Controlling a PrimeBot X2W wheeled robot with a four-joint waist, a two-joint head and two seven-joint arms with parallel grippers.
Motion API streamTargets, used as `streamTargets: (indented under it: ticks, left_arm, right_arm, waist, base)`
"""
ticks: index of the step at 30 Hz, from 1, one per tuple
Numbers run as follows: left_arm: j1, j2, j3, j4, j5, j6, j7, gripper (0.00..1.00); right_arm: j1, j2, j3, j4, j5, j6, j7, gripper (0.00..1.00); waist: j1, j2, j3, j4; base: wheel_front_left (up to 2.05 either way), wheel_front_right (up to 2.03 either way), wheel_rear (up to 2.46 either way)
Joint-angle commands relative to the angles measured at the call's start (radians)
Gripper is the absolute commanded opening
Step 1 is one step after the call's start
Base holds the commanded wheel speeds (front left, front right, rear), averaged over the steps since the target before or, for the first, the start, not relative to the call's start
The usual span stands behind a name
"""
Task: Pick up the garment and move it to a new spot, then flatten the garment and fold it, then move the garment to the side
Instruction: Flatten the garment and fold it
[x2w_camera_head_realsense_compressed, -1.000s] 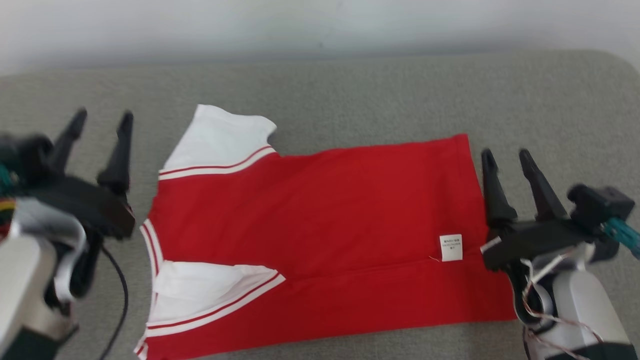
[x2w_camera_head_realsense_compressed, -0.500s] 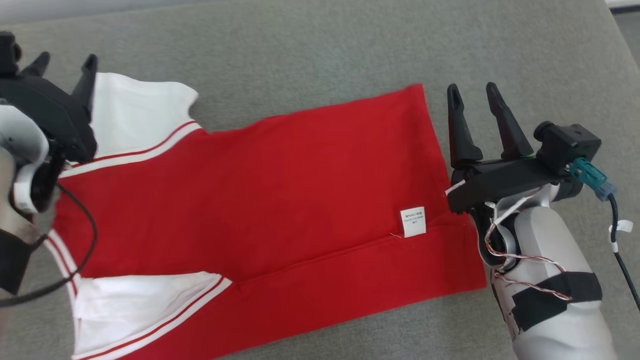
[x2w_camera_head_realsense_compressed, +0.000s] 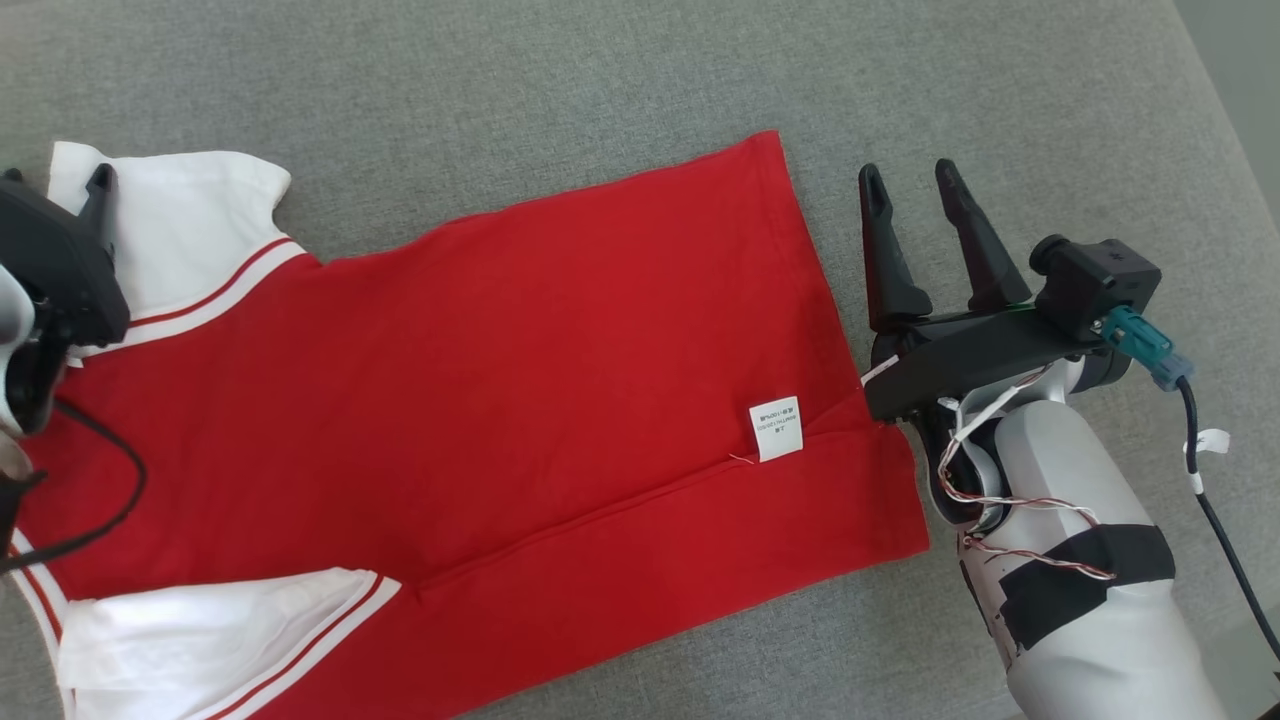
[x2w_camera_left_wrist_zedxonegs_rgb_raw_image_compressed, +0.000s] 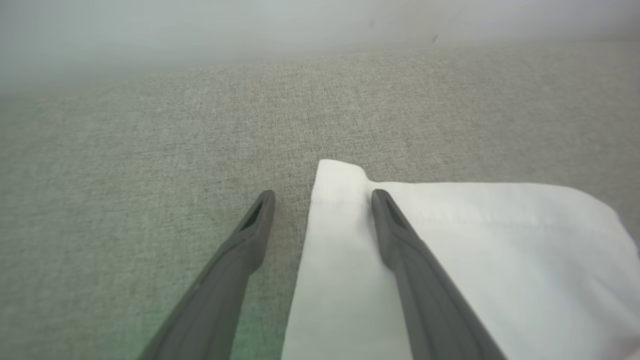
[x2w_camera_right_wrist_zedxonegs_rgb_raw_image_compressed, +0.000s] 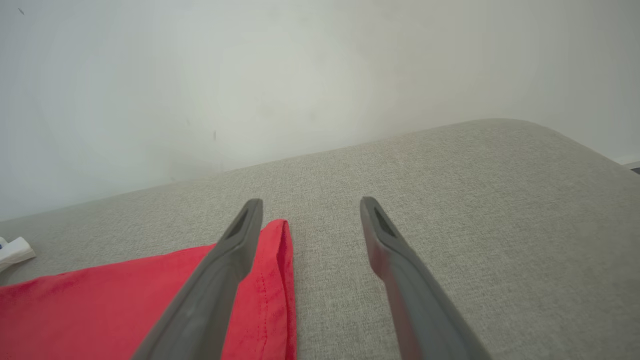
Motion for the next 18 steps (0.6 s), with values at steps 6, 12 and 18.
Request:
streamTargets:
  ticks: [6, 12, 18]
  left_arm:
    - [-0.043, -0.027, 0.021, 0.076, -0.039, -0.021, -0.024, 1.0]
    - [-0.076, -0.055, -0.004, 0.122, -0.026, -0.044, -0.048, 0.0]
    - [-0.094, -0.08, -0.028, 0.137, -0.022, -0.064, -0.1, 0.0]
  right_arm:
    - [-0.021, 0.001, 0.02, 0.017, 0.008, -0.002, -0.007, 1.0]
    - [-0.038, -0.004, 0.03, 0.038, 0.005, -0.002, 0.003, 1.0]
    - [-0.068, -0.016, 0.047, 0.084, 0.012, -0.002, 0.061, 1.0]
  waist:
    - [-0.0001, -0.0002, 0.01, -0.009]
    - [-0.0001, -0.0002, 0.008, 0.002]
    - [-0.0001, -0.0002, -0.025, 0.042]
  base:
    - [0.0, 0.0, 0.0]
    - [0.0, 0.0, 0.0]
    - [0.0, 0.0, 0.0]
